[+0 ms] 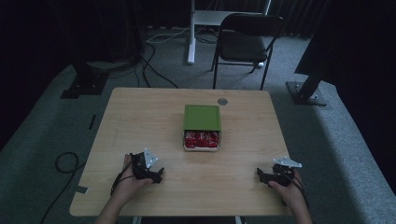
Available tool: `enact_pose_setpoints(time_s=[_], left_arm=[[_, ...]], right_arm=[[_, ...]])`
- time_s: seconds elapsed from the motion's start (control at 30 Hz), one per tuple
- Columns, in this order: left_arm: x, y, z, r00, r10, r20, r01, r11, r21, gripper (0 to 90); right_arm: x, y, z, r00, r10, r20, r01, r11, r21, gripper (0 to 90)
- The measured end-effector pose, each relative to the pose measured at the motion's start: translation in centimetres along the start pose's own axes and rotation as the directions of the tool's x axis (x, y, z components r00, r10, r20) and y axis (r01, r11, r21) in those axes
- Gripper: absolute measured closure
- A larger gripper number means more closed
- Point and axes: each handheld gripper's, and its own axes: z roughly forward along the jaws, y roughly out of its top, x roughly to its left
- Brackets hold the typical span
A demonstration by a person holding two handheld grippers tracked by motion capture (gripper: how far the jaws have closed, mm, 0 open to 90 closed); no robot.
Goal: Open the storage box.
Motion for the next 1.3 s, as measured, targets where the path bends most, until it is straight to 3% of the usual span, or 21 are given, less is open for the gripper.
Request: enact_pose_setpoints(time_s=[0.17,0.43,0.6,0.67,0.8,0.87,1.0,1.03,1.07,1.1,1.17,1.23,1.3], left_arm=[[-1.0,1.2,0.1,0.9981,0.055,-0.026,-0.056,0.9979,-0.032,4.6],[-2.8,2.7,0.7,0.9892,0.141,-0.039,-0.143,0.9887,-0.047,4.6],[-4.2,3.4,1.2,0.9775,0.206,-0.048,-0.208,0.9766,-0.055,4.6],[-4.7,3.7,1.3,0.9695,0.239,-0.055,-0.242,0.9689,-0.053,4.6],[-5.7,4.2,1.7,0.9597,0.275,-0.058,-0.278,0.9584,-0.062,4.6],[-6.1,4.5,1.8,0.9519,0.300,-0.062,-0.304,0.9506,-0.063,4.5],[-7.2,5.2,2.0,0.9264,0.366,-0.090,-0.372,0.9255,-0.070,4.5],[-7.6,5.6,2.1,0.9171,0.388,-0.092,-0.395,0.9157,-0.075,4.5],[-7.6,5.6,2.1,0.9171,0.388,-0.092,-0.395,0.9157,-0.075,4.5],[-8.1,6.0,2.1,0.9057,0.413,-0.098,-0.421,0.9031,-0.087,4.5],[-8.4,6.1,2.1,0.9026,0.419,-0.097,-0.428,0.8993,-0.092,4.5],[-8.8,6.4,2.2,0.8918,0.441,-0.101,-0.450,0.8881,-0.095,4.5],[-9.3,6.6,2.3,0.8675,0.483,-0.119,-0.493,0.8658,-0.083,4.5]], right_arm=[[0.0,0.0,0.0,1.0000,0.000,0.000,0.000,1.000,0.001,10.4],[0.0,0.0,0.0,1.0000,0.000,0.000,0.000,1.000,0.001,10.4],[0.0,0.0,0.0,1.0000,0.000,0.000,0.000,1.000,0.001,10.4],[0.0,0.0,0.0,1.0000,0.000,0.000,0.000,1.000,0.000,10.4],[0.0,0.0,0.0,1.0000,0.000,0.000,0.000,1.000,0.001,10.4],[0.0,0.0,0.0,1.0000,0.000,-0.001,0.000,1.000,0.001,10.4],[0.0,0.0,0.0,1.0000,0.000,0.000,0.000,1.000,0.001,10.4],[0.0,0.0,0.0,1.0000,0.000,0.000,0.000,1.000,0.000,10.4],[0.0,0.0,0.0,1.0000,0.000,0.000,0.000,1.000,0.000,10.4],[0.0,0.0,0.0,1.0000,0.000,0.000,0.000,1.000,0.001,10.4],[0.0,0.0,0.0,1.0000,0.000,0.000,0.000,1.000,0.000,10.4],[0.0,0.0,0.0,1.0000,0.000,0.000,0.000,1.000,0.000,10.4],[0.0,0.0,0.0,1.0000,0.000,0.000,0.000,1.000,0.000,10.4]])
